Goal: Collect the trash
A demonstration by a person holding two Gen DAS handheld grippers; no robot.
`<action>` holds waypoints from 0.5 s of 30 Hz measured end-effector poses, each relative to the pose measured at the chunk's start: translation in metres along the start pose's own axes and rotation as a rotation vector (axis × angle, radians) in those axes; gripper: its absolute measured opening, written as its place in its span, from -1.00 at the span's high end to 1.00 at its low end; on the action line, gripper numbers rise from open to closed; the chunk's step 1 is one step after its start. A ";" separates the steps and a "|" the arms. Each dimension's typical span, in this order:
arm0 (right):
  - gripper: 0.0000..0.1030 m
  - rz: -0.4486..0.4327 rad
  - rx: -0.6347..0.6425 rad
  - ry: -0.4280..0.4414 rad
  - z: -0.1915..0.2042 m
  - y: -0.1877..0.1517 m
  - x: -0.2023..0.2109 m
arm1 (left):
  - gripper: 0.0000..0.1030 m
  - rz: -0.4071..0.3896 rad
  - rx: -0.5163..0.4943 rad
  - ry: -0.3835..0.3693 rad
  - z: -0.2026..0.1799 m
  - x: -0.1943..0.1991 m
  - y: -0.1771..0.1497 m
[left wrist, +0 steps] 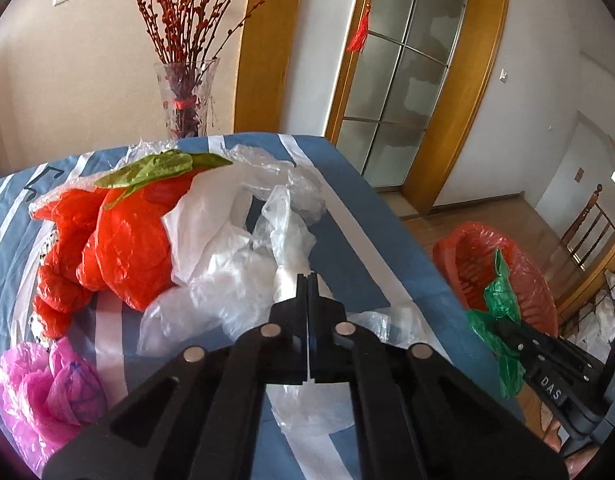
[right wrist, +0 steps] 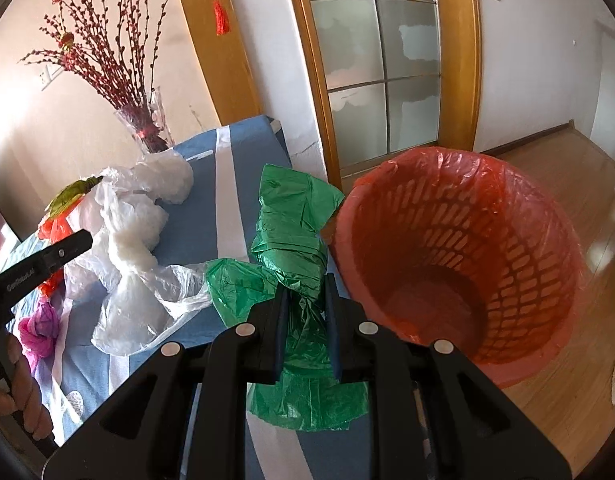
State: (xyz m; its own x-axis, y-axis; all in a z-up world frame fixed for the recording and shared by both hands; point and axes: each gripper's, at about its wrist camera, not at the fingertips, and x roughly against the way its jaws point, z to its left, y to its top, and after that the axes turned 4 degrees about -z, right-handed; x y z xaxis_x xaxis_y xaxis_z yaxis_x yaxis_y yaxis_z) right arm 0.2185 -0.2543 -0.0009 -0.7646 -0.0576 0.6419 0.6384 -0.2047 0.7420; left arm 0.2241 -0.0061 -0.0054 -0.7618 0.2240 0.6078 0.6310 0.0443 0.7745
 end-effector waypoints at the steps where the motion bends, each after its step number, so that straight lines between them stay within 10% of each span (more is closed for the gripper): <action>1: 0.66 0.002 -0.001 -0.001 -0.001 -0.001 0.000 | 0.94 0.011 0.003 -0.003 0.000 0.001 -0.003; 6: 0.66 0.019 -0.001 0.006 -0.001 -0.006 -0.002 | 0.10 0.035 -0.027 0.036 -0.002 0.003 -0.025; 15: 0.66 0.020 -0.006 0.004 -0.004 -0.009 0.000 | 0.20 0.155 -0.057 0.046 -0.011 -0.020 -0.052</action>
State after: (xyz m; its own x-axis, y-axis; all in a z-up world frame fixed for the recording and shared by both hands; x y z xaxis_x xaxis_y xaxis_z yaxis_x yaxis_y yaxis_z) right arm 0.2120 -0.2562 -0.0085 -0.7523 -0.0657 0.6556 0.6528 -0.2092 0.7281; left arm 0.2050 -0.0241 -0.0556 -0.6630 0.1788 0.7269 0.7329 -0.0425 0.6790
